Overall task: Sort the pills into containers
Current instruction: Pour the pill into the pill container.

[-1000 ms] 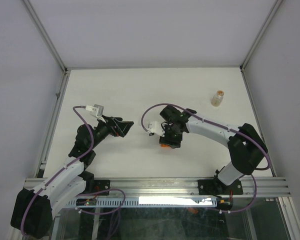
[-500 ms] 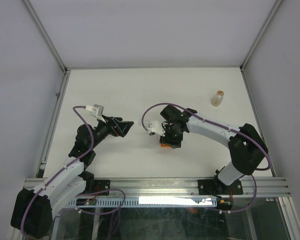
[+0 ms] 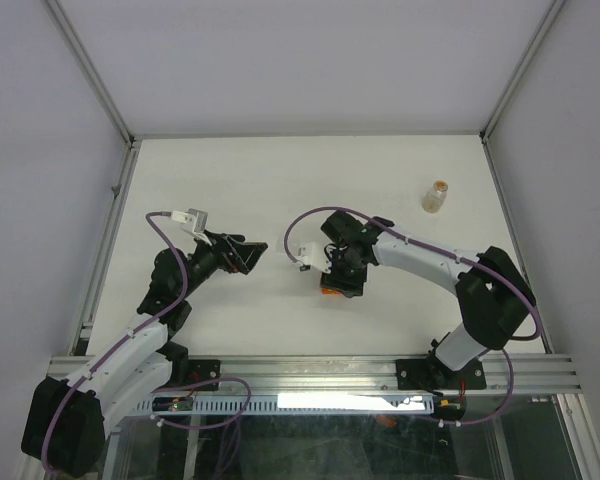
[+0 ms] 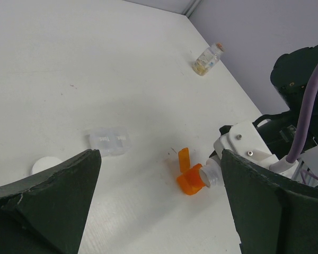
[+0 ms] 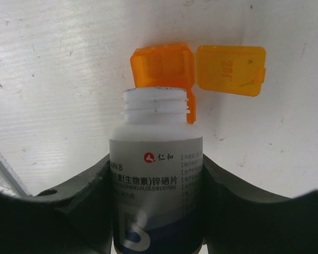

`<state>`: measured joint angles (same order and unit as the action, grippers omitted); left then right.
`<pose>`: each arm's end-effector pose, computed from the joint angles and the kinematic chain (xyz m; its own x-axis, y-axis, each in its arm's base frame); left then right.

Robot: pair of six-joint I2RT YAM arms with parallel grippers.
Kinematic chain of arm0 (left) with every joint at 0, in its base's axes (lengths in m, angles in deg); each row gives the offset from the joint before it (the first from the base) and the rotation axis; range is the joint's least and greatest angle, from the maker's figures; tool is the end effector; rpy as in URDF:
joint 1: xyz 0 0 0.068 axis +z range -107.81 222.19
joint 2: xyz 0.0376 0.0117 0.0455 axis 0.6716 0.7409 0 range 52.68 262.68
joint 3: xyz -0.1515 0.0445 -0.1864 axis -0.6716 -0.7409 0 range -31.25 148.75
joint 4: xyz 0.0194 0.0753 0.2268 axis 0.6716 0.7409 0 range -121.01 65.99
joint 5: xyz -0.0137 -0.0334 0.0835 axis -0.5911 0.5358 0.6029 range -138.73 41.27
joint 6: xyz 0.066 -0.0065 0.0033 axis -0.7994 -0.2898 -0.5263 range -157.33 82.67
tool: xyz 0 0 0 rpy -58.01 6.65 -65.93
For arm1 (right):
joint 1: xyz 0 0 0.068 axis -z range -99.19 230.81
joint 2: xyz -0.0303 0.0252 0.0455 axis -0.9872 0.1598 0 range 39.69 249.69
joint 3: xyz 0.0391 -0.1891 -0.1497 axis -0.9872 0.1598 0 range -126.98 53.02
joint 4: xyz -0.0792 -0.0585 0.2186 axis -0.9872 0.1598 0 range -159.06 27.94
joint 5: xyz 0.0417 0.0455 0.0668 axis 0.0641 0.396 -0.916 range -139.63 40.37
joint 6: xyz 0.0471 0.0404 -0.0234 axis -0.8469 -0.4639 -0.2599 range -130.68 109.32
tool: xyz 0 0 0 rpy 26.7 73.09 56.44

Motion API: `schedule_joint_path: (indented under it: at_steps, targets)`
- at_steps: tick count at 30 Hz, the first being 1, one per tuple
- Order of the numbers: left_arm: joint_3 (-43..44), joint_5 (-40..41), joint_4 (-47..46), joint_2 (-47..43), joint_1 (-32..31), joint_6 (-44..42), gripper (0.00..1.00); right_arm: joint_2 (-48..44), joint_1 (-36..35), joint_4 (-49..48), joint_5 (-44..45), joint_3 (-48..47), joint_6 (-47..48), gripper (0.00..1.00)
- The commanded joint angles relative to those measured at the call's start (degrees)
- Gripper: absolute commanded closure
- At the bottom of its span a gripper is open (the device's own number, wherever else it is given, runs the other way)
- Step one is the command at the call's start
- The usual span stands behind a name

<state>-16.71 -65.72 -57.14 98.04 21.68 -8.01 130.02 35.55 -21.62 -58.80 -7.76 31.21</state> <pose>0.1822 -0.0846 0.2081 -0.3643 -0.3637 -0.8573 0.4925 0.7061 -0.5088 0.1857 0.1993 0.1681 -0.0256 -0.9622 -0.2713 -0.9987 0.0364 -0.0348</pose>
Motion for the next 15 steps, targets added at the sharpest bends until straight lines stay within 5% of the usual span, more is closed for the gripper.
schedule_joint_path:
  at_steps: [1, 3, 6, 8, 11, 15]
  targets:
    - [1.7, -0.8, -3.0, -0.2, 0.4, -1.1, 0.01, -0.1, -0.5, 2.6, -3.1, -4.0, -1.6, 1.0]
    - [1.6, -0.7, -3.3, -0.2, 0.4, -1.0, 0.01, -2.5, -0.6, -4.5, 2.0, 0.9, -0.3, 1.0]
    - [1.8, -1.0, -2.9, 0.0, 0.4, -1.1, 0.01, 0.9, -0.3, 2.5, -2.6, -4.2, -1.6, 1.0]
    - [1.6, -0.7, -3.3, -0.2, 0.4, -1.0, 0.01, -2.2, -1.2, -4.3, 2.1, 0.2, -0.3, 1.0]
    - [1.9, -0.9, -2.9, 0.1, 0.3, -1.2, 0.01, 0.9, -0.3, 2.7, -2.2, -4.7, -1.5, 1.0]
    - [1.9, -1.0, -3.1, 0.4, 0.4, -1.1, 0.01, 0.3, -0.4, -1.9, 2.2, -2.6, -0.7, 1.0]
